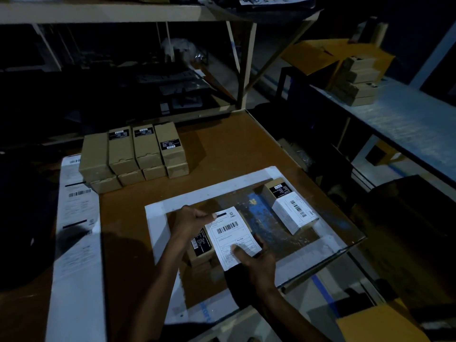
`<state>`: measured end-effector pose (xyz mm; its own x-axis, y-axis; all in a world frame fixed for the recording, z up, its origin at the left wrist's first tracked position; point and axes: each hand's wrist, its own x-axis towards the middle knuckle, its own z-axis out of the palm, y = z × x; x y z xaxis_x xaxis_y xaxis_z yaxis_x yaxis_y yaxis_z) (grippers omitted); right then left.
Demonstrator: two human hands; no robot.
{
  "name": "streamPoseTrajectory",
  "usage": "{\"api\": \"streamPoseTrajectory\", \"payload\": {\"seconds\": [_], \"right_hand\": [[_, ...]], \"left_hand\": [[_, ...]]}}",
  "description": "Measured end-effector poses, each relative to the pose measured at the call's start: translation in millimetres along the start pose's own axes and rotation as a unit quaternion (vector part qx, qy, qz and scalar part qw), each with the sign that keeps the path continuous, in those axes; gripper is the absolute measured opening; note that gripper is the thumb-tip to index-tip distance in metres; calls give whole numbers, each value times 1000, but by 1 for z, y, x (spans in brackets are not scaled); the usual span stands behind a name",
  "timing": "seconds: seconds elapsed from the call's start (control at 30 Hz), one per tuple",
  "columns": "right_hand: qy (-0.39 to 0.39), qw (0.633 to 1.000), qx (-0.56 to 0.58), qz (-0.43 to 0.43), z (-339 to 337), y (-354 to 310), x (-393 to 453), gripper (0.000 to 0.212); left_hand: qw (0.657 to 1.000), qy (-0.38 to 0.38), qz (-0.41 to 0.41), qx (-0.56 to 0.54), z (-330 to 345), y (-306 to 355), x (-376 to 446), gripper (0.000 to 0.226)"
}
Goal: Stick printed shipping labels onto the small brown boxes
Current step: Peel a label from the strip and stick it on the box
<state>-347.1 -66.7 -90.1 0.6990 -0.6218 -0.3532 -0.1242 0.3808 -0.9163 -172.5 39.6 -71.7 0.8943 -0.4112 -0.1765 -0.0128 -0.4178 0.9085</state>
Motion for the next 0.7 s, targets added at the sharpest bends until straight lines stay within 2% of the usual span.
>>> {"api": "streamPoseTrajectory", "payload": {"seconds": [0.1,0.23,0.37,0.5,0.7], "right_hand": [[3,1000,-20,-4,0,-2,1,32],[-5,997,-70,-20,-2,-6,3,35],[-25,992,-124,-10,-10,-11,9,44],[-71,982,-174,7,-20,-17,17,45],[-141,967,-200,70,-26,-23,13,56]], "left_hand": [[1000,4,9,10,1,1,-1,11],[997,3,20,74,2,-1,-4,25],[995,46,35,87,-3,-5,-11,23],[987,72,21,145,-1,-7,-24,38],[990,102,37,96,15,-21,-44,39]]}}
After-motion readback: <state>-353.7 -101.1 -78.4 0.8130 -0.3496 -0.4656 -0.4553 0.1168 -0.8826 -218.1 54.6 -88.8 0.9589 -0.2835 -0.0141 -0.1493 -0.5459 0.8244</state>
